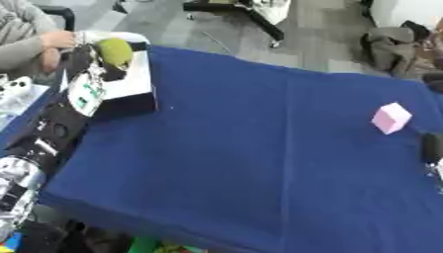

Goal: Pick up the objects with one hand, pass them to the other hand, and then place them into the box on the other side of the table.

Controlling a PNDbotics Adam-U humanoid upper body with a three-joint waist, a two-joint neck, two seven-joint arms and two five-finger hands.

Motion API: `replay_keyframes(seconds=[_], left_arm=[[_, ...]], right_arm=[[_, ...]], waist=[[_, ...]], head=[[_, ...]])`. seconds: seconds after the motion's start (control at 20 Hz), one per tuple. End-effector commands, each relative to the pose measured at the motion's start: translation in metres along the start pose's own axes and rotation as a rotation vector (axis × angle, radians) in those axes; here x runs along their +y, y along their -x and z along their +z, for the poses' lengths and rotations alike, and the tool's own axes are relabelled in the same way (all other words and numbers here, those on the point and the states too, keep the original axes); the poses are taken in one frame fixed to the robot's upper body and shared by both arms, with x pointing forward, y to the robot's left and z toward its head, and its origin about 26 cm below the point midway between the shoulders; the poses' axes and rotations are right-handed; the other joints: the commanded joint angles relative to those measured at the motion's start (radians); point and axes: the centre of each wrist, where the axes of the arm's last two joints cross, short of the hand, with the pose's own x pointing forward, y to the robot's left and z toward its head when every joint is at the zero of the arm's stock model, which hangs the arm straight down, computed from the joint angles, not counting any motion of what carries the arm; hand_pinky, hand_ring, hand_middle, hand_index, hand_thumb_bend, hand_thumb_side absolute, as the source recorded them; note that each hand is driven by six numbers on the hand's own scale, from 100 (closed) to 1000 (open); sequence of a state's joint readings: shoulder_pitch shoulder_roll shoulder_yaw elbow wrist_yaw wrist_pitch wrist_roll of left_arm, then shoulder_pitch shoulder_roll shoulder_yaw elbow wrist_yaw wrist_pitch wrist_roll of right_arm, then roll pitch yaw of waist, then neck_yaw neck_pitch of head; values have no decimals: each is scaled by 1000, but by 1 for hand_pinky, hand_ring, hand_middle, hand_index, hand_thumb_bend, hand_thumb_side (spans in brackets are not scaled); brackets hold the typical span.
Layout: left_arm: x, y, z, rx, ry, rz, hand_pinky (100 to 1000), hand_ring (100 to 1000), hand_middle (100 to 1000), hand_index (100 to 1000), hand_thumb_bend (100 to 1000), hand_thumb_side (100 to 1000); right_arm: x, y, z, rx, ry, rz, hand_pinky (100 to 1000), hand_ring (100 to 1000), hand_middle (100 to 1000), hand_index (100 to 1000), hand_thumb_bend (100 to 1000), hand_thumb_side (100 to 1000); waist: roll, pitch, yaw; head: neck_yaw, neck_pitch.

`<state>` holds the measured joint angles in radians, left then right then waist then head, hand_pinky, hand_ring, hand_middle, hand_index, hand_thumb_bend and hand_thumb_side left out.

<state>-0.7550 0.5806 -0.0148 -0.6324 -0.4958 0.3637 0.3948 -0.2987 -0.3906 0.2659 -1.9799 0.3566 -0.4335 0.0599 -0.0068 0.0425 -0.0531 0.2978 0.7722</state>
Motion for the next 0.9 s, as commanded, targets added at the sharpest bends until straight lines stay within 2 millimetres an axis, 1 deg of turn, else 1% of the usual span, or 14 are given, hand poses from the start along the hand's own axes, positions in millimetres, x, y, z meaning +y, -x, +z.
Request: replay_keyframes(seconds=[0.05, 0.15, 0.25, 0.35, 0.5, 0.6, 0.7, 0.8, 0.9], left_arm=[[20, -3, -10, -12, -54, 14, 828, 889, 773, 798, 932, 724], [26, -4, -11, -34, -77, 46, 854, 918, 802, 820, 1000, 768], [32, -7, -11, -61, -101, 83, 860, 924, 808, 822, 1000, 780], [40, -15, -7, -111, -114, 155, 863, 926, 797, 811, 901, 741], [54, -38, 7, -258, -103, 299, 859, 919, 782, 792, 837, 702], [63, -58, 26, -398, -62, 429, 860, 928, 787, 782, 774, 665], [72, -76, 52, -567, 13, 570, 853, 920, 780, 777, 725, 647], [83, -92, 78, -720, 84, 668, 847, 913, 775, 768, 699, 632], [91, -104, 104, -840, 157, 740, 845, 909, 771, 766, 687, 624]], right_arm=[[-6, -4, -3, -18, 4, 18, 830, 851, 904, 834, 100, 499], [-7, -3, -3, -14, 0, 23, 830, 851, 904, 833, 100, 499], [-8, -3, -2, -12, -2, 28, 829, 850, 903, 834, 100, 496], [-10, -2, -1, -5, 1, 39, 828, 849, 902, 840, 100, 489], [-18, 0, 1, 18, 14, 73, 829, 850, 904, 846, 100, 486], [-25, 1, 4, 49, 30, 90, 830, 853, 907, 845, 100, 494], [-34, 3, 7, 93, 45, 112, 831, 857, 910, 845, 100, 504], [-43, 5, 11, 142, 57, 134, 830, 858, 910, 845, 100, 514], [-51, 6, 15, 199, 74, 152, 830, 860, 909, 845, 100, 530]], waist=[[5, -13, 0], [5, -12, 0], [6, -12, 0], [6, -11, 1], [7, -10, 4], [6, -11, 5], [5, -12, 8], [4, -11, 11], [5, -9, 15]], head=[[-7, -2], [-10, -2], [-18, -2], [-37, -2], [-84, -2], [-125, -2], [-175, -2], [-225, -2], [-284, -2]])
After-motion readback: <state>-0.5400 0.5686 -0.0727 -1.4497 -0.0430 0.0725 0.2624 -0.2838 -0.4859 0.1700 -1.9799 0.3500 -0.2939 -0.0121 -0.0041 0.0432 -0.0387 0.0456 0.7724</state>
